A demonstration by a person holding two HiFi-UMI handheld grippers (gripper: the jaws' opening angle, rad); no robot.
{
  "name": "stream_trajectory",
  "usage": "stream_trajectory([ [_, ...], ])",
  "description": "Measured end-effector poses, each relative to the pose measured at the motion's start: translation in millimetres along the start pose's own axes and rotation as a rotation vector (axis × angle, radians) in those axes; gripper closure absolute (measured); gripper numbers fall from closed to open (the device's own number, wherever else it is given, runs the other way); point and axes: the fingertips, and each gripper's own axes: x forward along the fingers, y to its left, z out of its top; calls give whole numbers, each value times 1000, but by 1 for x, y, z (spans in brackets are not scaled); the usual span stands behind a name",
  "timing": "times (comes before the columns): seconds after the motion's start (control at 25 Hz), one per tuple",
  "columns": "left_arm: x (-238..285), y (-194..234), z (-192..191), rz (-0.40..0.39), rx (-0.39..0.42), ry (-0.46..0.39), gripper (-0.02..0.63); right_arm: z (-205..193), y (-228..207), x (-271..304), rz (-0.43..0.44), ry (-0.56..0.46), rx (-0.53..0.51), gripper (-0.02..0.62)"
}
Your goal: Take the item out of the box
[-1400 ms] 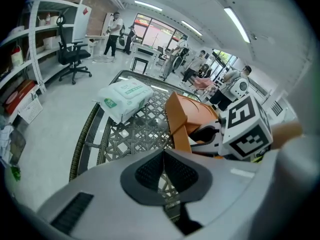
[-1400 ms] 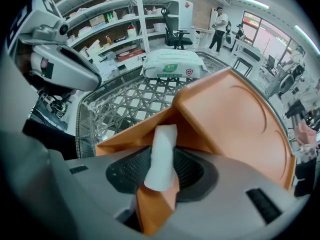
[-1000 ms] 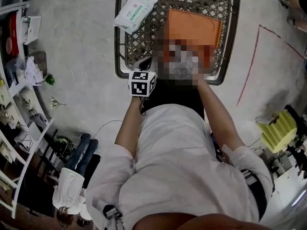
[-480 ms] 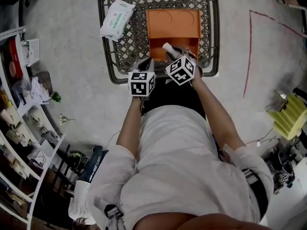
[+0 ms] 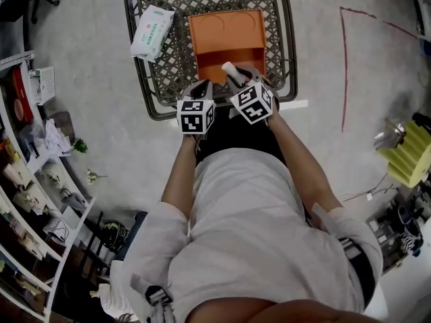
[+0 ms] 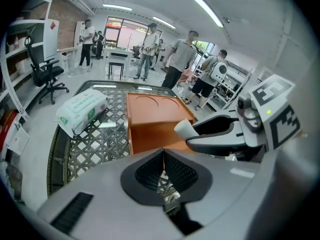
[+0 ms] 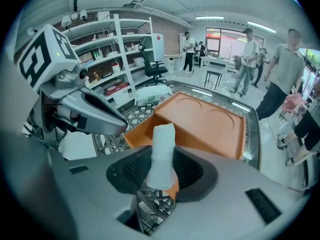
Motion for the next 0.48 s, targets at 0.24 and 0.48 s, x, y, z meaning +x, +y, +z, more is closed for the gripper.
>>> stream_trajectory([
  [0.24, -6, -8, 2, 24, -2, -25, 594, 1, -3, -19, -15, -67, 66, 463],
  [0.48, -17, -13, 10, 44, -14, -61, 594, 13, -8, -38, -18, -166, 162, 463],
])
